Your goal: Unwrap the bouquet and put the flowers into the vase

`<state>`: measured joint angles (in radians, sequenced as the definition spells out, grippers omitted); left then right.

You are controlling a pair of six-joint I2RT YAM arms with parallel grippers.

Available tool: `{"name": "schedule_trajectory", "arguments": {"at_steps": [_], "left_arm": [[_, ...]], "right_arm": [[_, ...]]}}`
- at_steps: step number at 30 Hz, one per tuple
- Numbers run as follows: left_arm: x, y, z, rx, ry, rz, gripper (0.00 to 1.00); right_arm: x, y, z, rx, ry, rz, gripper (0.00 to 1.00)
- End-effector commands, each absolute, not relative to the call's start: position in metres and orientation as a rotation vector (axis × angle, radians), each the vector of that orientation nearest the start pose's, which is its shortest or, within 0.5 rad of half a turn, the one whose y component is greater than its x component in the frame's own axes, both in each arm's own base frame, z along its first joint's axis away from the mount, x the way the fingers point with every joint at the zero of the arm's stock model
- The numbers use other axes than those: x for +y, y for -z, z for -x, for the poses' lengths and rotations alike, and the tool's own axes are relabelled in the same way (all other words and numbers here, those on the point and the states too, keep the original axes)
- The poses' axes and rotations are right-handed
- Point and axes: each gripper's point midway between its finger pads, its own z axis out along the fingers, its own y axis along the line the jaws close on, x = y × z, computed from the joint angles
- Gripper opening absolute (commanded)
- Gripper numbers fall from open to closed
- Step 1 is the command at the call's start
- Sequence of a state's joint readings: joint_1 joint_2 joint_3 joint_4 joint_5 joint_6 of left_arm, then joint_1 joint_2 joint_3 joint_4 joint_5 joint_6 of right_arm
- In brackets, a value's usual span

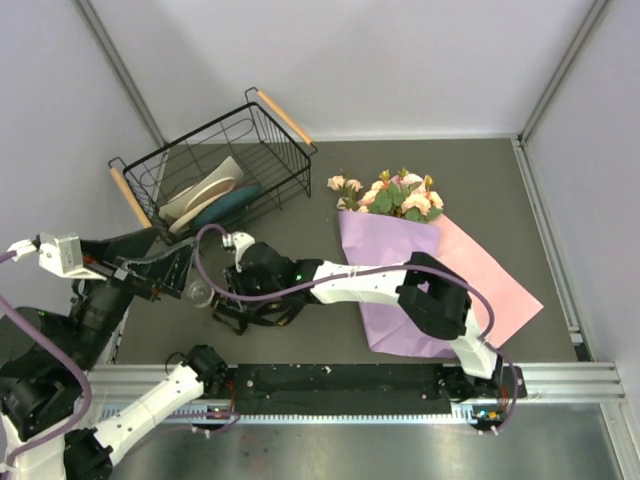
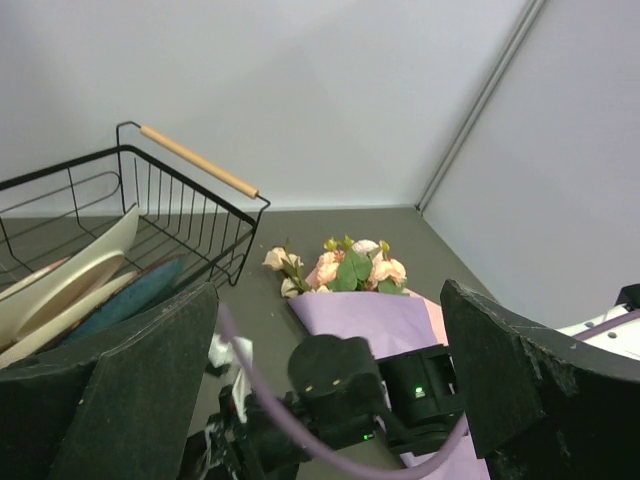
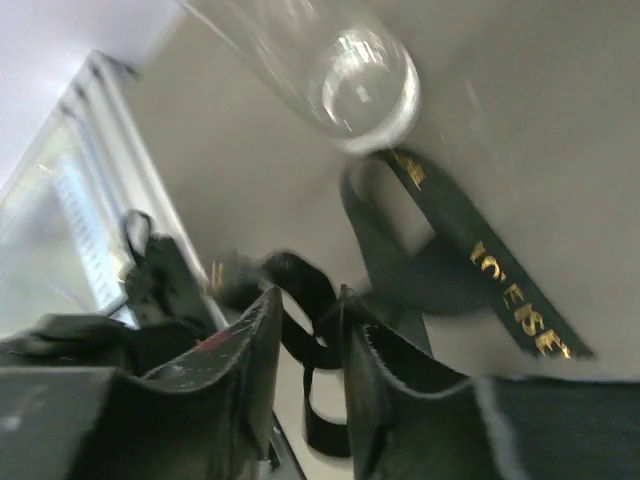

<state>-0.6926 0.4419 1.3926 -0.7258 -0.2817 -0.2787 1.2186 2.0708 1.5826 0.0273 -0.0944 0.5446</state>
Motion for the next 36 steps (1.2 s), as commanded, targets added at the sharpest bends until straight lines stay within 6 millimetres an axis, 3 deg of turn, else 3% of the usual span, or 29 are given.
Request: {"name": "schedule_trajectory", "arguments": {"at_steps": [1,2,3,4,8,9,10,11,12,13,14,15,16,17,19,20,21,22,23,24,25,26,27,30,32,33,35,36], "left_arm": [[-0.062,-0.480,-0.124,1.380,0.672,-0.047,0.99],[-0.061,-0.478,-0.124,1.381,0.670,-0.042,0.99],[-0.060,-0.477,-0.126,1.383,0.665,-0.031,0.99],[-0.058,-0.477,-0.125,1.374,0.663,-0.022,0.99],[-0.056,-0.475,-0.127,1.364,0.655,-0.004,0.99],[-0.056,-0.474,-0.128,1.365,0.653,-0.003,0.99],[-0.058,-0.473,-0.130,1.367,0.656,-0.005,0.99],[-0.062,-0.471,-0.133,1.371,0.657,-0.007,0.99],[-0.065,-0.470,-0.136,1.379,0.660,-0.013,0.99],[-0.072,-0.467,-0.141,1.395,0.664,-0.026,0.99],[-0.078,-0.464,-0.145,1.405,0.668,-0.036,0.99],[-0.084,-0.460,-0.149,1.419,0.673,-0.046,0.99],[-0.094,-0.454,-0.157,1.451,0.672,-0.065,0.99],[-0.104,-0.448,-0.162,1.470,0.683,-0.092,0.99],[-0.128,-0.430,-0.180,1.548,0.689,-0.137,0.99],[-0.142,-0.419,-0.184,1.588,0.716,-0.183,0.99],[-0.155,-0.412,-0.190,1.615,0.739,-0.205,0.99],[-0.175,-0.391,-0.205,1.693,0.743,-0.241,0.98],[-0.196,-0.366,-0.206,1.763,0.795,-0.318,0.88],[-0.217,-0.339,-0.223,1.845,0.801,-0.341,0.83],[-0.229,-0.308,-0.228,1.928,0.806,-0.373,0.79],[-0.239,-0.287,-0.232,1.990,0.818,-0.390,0.67],[-0.250,-0.251,-0.242,2.098,0.787,-0.403,0.62],[-0.270,-0.196,-0.254,2.230,0.770,-0.395,0.49],[-0.284,-0.171,-0.250,2.289,0.794,-0.408,0.47],[-0.294,-0.146,-0.248,2.364,0.790,-0.428,0.44],[-0.317,-0.131,-0.241,2.414,0.799,-0.471,0.42],[-0.325,-0.107,-0.238,2.472,0.770,-0.491,0.41]], "right_arm": [[0.561,-0.122,-0.168,2.210,-1.011,0.825,0.44],[0.559,-0.120,-0.165,2.220,-1.019,0.847,0.61],[0.553,-0.123,-0.162,2.223,-1.021,0.853,0.65],[0.549,-0.126,-0.160,2.223,-1.027,0.854,0.77],[0.515,-0.149,-0.167,2.227,-1.101,0.759,0.81],[0.495,-0.137,-0.169,2.269,-1.104,0.727,0.81],[0.478,-0.162,-0.179,2.228,-1.147,0.668,0.81],[0.457,-0.150,-0.178,2.261,-1.135,0.642,0.81],[0.442,-0.153,-0.182,2.261,-1.116,0.619,0.81],[0.423,-0.180,-0.186,2.201,-1.119,0.578,0.81],[0.389,-0.159,-0.197,2.260,-1.036,0.535,0.81],[0.371,-0.160,-0.201,2.262,-1.015,0.504,0.81],[0.346,-0.184,-0.205,2.209,-1.033,0.458,0.81],[0.310,-0.165,-0.220,2.253,-0.966,0.363,0.81],[0.262,-0.159,-0.228,2.279,-0.900,0.258,0.81],[0.224,-0.162,-0.239,2.242,-0.849,0.139,0.81],[0.203,-0.155,-0.236,2.271,-0.808,0.086,0.81],[0.187,-0.152,-0.237,2.273,-0.778,0.026,0.84],[0.169,-0.152,-0.234,2.256,-0.765,-0.047,0.85],[0.144,-0.147,-0.241,2.251,-0.737,-0.174,0.85],[0.139,-0.136,-0.234,2.283,-0.801,-0.252,0.84],[0.131,-0.133,-0.233,2.277,-0.824,-0.310,0.84],[0.116,-0.128,-0.238,2.267,-0.823,-0.408,0.82],[0.102,-0.114,-0.238,2.277,-0.821,-0.516,0.82],[0.099,-0.110,-0.238,2.280,-0.799,-0.516,0.82],[0.096,-0.108,-0.238,2.280,-0.779,-0.519,0.82],[0.096,-0.106,-0.239,2.274,-0.776,-0.496,0.82],[0.100,-0.107,-0.238,2.275,-0.801,-0.480,0.82]]}}
